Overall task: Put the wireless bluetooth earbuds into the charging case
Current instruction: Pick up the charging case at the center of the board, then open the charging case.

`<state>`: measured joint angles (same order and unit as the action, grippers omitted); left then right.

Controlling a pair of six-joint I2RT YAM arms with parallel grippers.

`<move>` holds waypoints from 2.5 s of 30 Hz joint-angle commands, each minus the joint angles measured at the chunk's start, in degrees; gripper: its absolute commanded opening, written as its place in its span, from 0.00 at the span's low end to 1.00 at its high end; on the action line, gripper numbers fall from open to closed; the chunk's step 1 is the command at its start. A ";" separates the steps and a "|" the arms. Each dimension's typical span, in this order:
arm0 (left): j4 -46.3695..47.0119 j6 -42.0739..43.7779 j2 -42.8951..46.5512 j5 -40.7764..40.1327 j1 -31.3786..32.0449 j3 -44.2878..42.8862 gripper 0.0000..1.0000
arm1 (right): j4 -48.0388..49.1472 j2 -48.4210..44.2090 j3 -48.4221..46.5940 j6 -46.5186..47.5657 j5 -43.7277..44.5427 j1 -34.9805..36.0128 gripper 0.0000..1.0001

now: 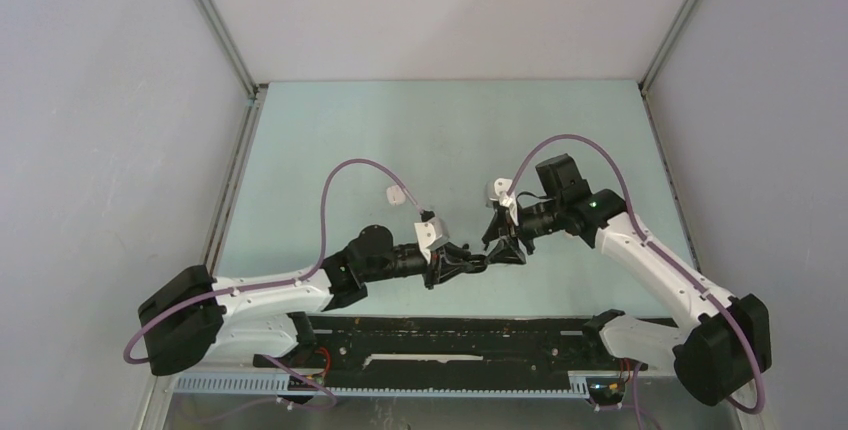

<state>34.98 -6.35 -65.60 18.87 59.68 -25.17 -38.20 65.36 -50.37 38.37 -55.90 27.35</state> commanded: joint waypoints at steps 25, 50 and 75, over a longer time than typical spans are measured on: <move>2.54 2.15 1.25 -5.33 0.96 1.88 0.55 | -3.63 2.84 -2.72 1.18 -3.61 1.47 0.12; 10.47 0.04 -5.81 1.80 0.96 0.94 0.44 | -3.63 3.28 -2.72 0.57 -3.51 1.13 0.14; 18.40 5.38 -7.93 3.73 1.71 4.47 0.00 | -2.29 6.97 -4.17 -8.14 -11.03 -3.59 0.50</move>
<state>49.04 -3.81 -73.14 20.18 60.60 -20.99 -42.28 71.24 -51.13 33.63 -61.80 26.26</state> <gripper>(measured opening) 0.273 0.491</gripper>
